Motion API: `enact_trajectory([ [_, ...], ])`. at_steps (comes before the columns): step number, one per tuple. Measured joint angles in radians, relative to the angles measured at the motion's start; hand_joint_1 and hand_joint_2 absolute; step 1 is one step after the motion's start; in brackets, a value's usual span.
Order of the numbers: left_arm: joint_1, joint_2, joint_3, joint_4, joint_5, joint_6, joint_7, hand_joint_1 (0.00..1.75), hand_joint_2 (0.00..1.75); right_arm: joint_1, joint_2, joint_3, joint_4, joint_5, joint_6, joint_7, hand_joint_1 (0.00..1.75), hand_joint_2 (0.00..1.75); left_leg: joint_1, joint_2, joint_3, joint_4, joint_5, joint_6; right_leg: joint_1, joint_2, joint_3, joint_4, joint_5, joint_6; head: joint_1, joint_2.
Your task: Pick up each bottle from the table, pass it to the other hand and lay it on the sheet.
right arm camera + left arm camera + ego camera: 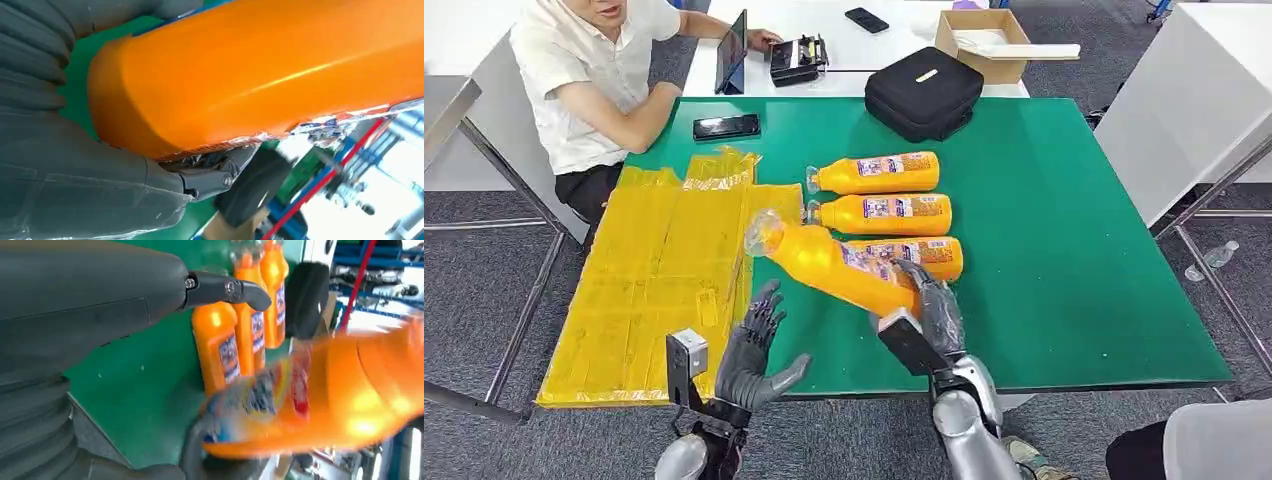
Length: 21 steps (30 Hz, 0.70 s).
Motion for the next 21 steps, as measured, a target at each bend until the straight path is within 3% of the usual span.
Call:
enact_trajectory([
  [13,-0.051,0.001,-0.040,0.063,0.054,-0.003,-0.007,0.00,1.75,-0.073,0.014,0.090,0.145,0.000,-0.005,-0.006,1.75,1.75,0.000,0.000,0.000,0.000,0.000,0.000,0.000,0.000,0.000,0.000,0.000,0.000,0.000,0.000],
  [21,-0.080,0.001,-0.044,0.093,0.124,0.023,-0.021,0.00,1.75,-0.102,0.027,0.147,0.184,0.054,-0.042,0.000,1.62,1.75,0.000,0.000,0.000,0.000,0.000,0.000,0.000,0.000,0.000,0.000,0.000,0.000,0.000,0.000],
])
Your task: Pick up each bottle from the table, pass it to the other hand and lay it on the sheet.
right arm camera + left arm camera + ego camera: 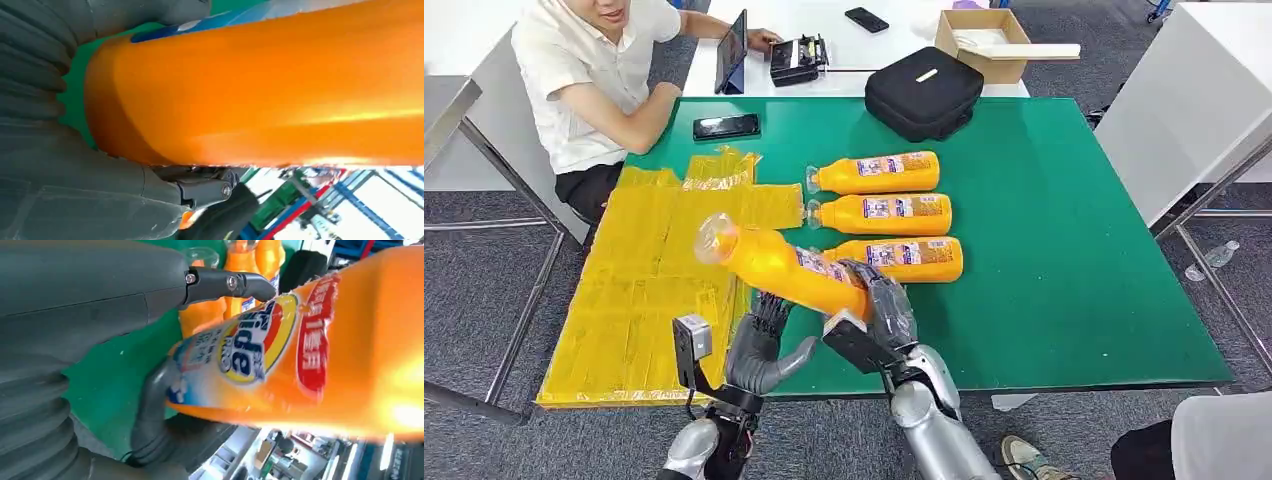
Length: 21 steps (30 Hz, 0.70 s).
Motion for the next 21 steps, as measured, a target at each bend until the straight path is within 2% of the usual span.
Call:
enact_trajectory([
  [16,-0.016,0.000,0.005,0.004,0.068,0.093,-0.022,0.00,1.75,0.009,0.018,0.083,0.031,-0.015,0.000,-0.010,1.69,1.75,0.000,0.000,0.000,0.000,0.000,0.000,0.000,0.000,-0.001,0.000,0.000,0.000,0.000,0.000],
  [21,-0.015,0.000,0.008,0.004,0.145,0.088,-0.021,0.00,1.75,0.009,0.018,0.092,0.031,-0.038,0.003,-0.006,1.61,1.75,0.000,0.000,0.000,0.000,0.000,0.000,0.000,0.000,0.000,0.000,0.000,0.000,0.000,0.000],
])
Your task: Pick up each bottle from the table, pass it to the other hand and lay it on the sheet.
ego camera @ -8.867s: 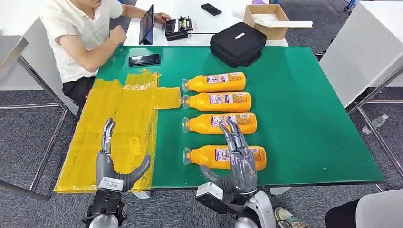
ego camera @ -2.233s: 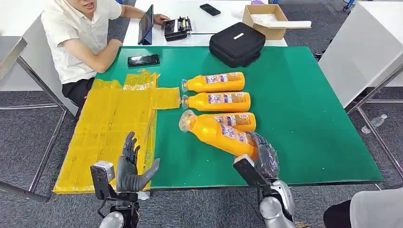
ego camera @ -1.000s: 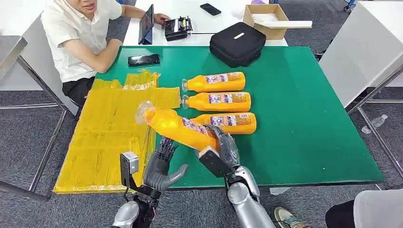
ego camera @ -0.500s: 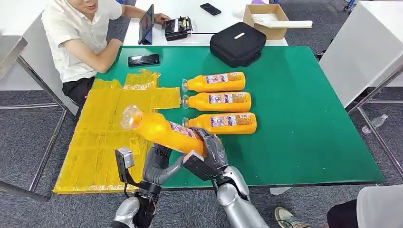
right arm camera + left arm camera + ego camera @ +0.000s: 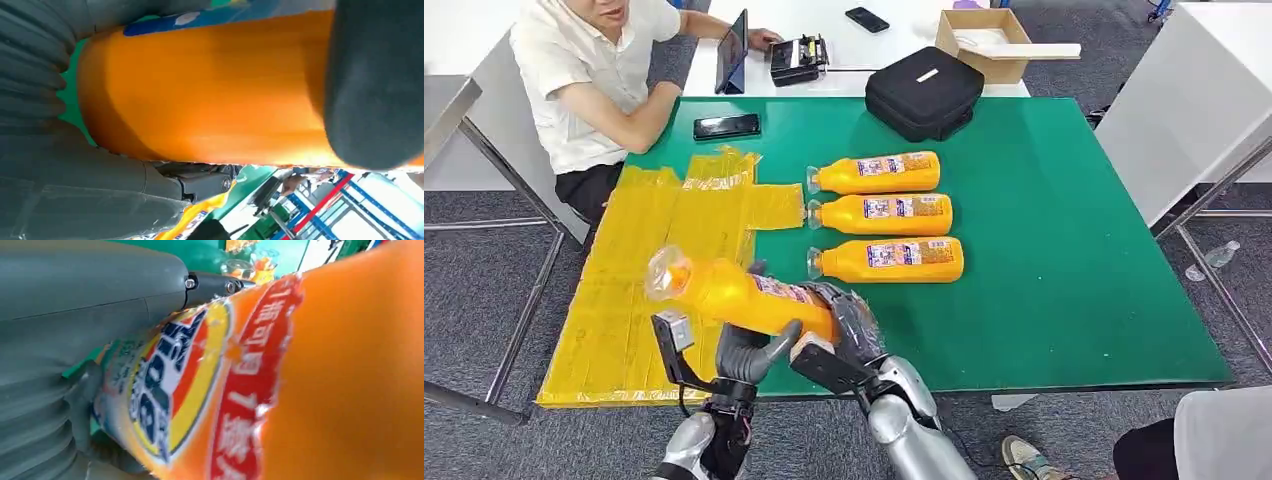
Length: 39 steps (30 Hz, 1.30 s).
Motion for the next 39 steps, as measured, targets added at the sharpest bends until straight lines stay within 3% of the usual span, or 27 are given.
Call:
enact_trajectory([
  [3,0.004,0.000,0.000,-0.017,0.012,-0.016,0.000,0.00,1.75,0.000,0.000,0.000,0.000,-0.008,0.001,0.002,1.64,1.75,0.000,0.000,0.000,0.000,0.000,0.000,0.000,0.000,0.000,0.000,0.000,0.000,0.000,0.000],
  [8,0.008,0.000,0.003,-0.050,0.004,-0.016,0.000,0.00,1.75,0.004,-0.001,0.000,0.003,0.011,-0.006,0.006,1.52,1.75,0.000,0.000,0.000,0.000,0.000,0.000,0.000,0.000,0.000,0.000,0.000,0.000,0.000,0.000],
  [9,0.008,0.000,0.006,-0.053,0.004,-0.016,0.000,1.75,1.75,0.004,-0.001,0.000,0.004,0.011,-0.006,0.006,1.43,1.75,0.000,0.000,0.000,0.000,0.000,0.000,0.000,0.000,0.000,0.000,0.000,0.000,0.000,0.000],
  [15,0.012,0.000,0.016,-0.080,0.002,-0.007,-0.017,1.75,1.75,0.004,-0.001,0.000,0.013,0.005,-0.006,0.006,1.34,1.75,0.000,0.000,0.000,0.000,0.000,0.000,0.000,0.000,0.000,0.000,0.000,0.000,0.000,0.000],
  [18,0.015,0.000,0.019,-0.089,0.002,0.022,-0.034,1.75,1.75,0.004,0.002,0.001,0.017,0.001,-0.006,0.006,1.22,1.75,0.000,0.000,0.000,0.000,0.000,0.000,0.000,0.000,0.000,0.000,0.000,0.000,0.000,0.000],
  [20,0.017,0.000,0.021,-0.095,-0.007,0.047,-0.045,1.75,1.75,0.005,0.003,0.001,0.020,-0.005,-0.006,0.006,0.52,1.75,0.000,0.000,0.000,0.000,0.000,0.000,0.000,0.000,0.000,0.000,0.000,0.000,0.000,0.000],
  [21,0.017,0.000,0.022,-0.095,-0.008,0.051,-0.050,1.75,1.75,0.005,0.005,0.001,0.022,-0.007,-0.006,0.006,0.45,1.75,0.000,0.000,0.000,0.000,0.000,0.000,0.000,0.000,0.000,0.000,0.000,0.000,0.000,0.000],
  [30,0.020,0.000,0.032,-0.117,-0.027,0.076,-0.059,1.75,1.75,0.033,0.003,-0.010,0.048,-0.015,-0.020,0.003,0.40,1.75,0.000,0.000,-0.001,0.000,0.000,0.000,0.000,0.000,0.000,0.000,0.000,0.000,0.000,0.000],
  [31,0.019,0.000,0.034,-0.119,-0.028,0.076,-0.059,1.75,1.75,0.035,0.003,-0.011,0.050,-0.015,-0.020,0.003,0.09,1.75,0.000,0.000,-0.001,0.000,0.000,0.000,0.000,0.001,0.000,0.000,0.000,0.000,0.000,0.000],
  [32,0.019,0.000,0.035,-0.120,-0.028,0.076,-0.059,1.75,1.75,0.037,0.003,-0.011,0.053,-0.015,-0.020,0.003,0.00,1.75,0.000,0.000,0.000,0.000,0.000,0.000,0.000,0.001,0.000,0.000,0.000,0.000,0.000,0.000],
  [39,0.020,0.000,0.040,-0.128,-0.043,0.088,-0.067,1.75,1.75,0.040,0.002,-0.019,0.067,-0.006,-0.021,0.004,0.00,1.75,0.000,0.000,0.000,0.000,0.000,0.000,0.000,0.001,-0.001,0.000,0.000,0.000,0.000,0.000],
])
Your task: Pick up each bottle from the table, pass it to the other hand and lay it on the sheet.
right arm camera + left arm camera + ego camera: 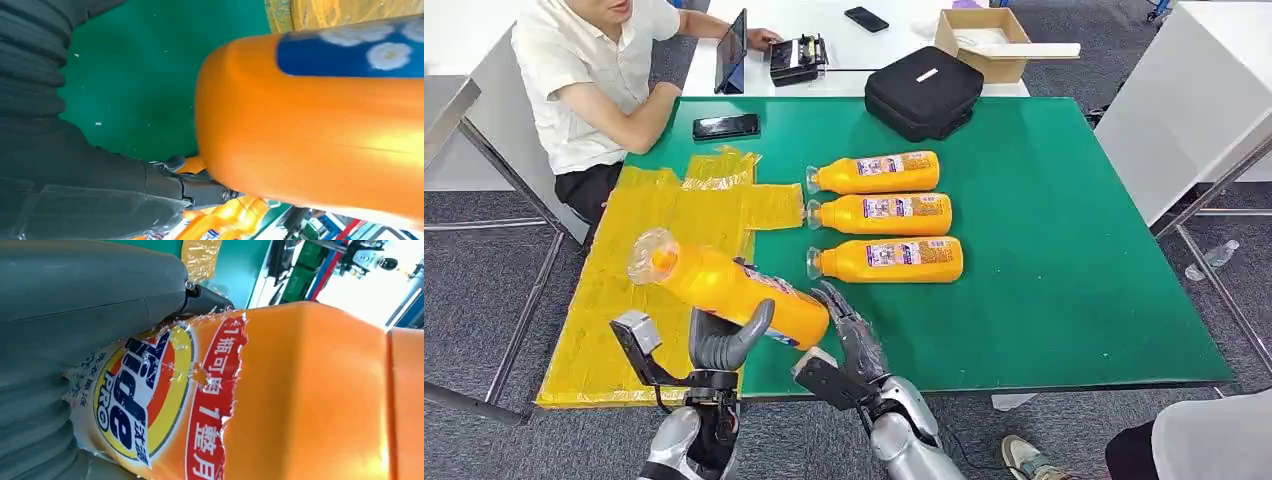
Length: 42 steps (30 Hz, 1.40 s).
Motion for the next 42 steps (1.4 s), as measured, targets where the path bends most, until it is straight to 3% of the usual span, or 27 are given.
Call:
enact_trajectory([
  [5,0.001,0.000,0.004,-0.017,-0.184,0.098,-0.022,1.75,1.75,0.007,0.000,-0.005,0.020,0.013,-0.026,0.011,0.00,1.75,0.000,0.000,0.000,0.000,0.000,0.000,0.000,0.000,0.000,0.000,0.000,0.000,0.000,0.000],
  [12,0.025,0.000,0.024,-0.124,-1.012,0.396,0.029,1.75,1.75,0.063,-0.006,-0.045,0.003,0.045,-0.100,0.026,0.00,1.75,0.000,0.000,-0.001,0.000,0.000,0.000,0.000,0.000,0.000,0.000,0.000,0.000,0.000,0.000],
  [16,0.026,0.002,0.037,-0.221,-1.491,0.497,0.164,1.75,1.75,0.070,-0.009,-0.078,-0.038,0.079,-0.116,0.029,0.00,1.75,0.000,-0.001,-0.001,0.000,0.000,0.000,0.000,0.000,0.000,0.000,0.000,0.000,0.000,0.000],
  [29,0.030,0.002,0.059,-0.290,-1.562,0.513,0.203,1.75,1.75,0.072,-0.009,-0.105,-0.075,0.085,-0.118,0.029,0.00,1.75,0.000,-0.001,-0.001,0.000,0.000,0.000,0.000,0.000,0.000,0.000,0.000,0.000,0.000,0.000],
  [33,0.022,0.010,0.064,-0.290,-1.802,0.512,0.324,1.75,1.75,0.074,-0.010,-0.126,-0.104,0.077,-0.131,0.011,0.00,1.75,0.000,-0.001,-0.001,0.000,0.000,0.000,0.000,0.000,0.000,0.000,0.000,0.000,0.000,0.000],
  [39,-0.056,0.126,-0.008,-0.272,-1.904,0.442,0.637,1.75,1.75,0.081,-0.011,-0.168,-0.206,0.039,-0.102,-0.022,0.00,1.75,0.000,-0.001,0.000,0.000,0.001,0.000,0.000,0.000,0.000,0.001,0.000,0.000,0.000,0.000],
  [42,-0.105,0.171,-0.048,-0.206,-1.904,0.411,0.626,1.75,1.75,0.079,-0.011,-0.176,-0.229,0.018,-0.076,-0.037,0.00,1.75,0.000,-0.001,0.000,0.000,0.001,0.000,0.000,0.000,0.001,0.002,0.000,0.000,0.001,0.000],
])
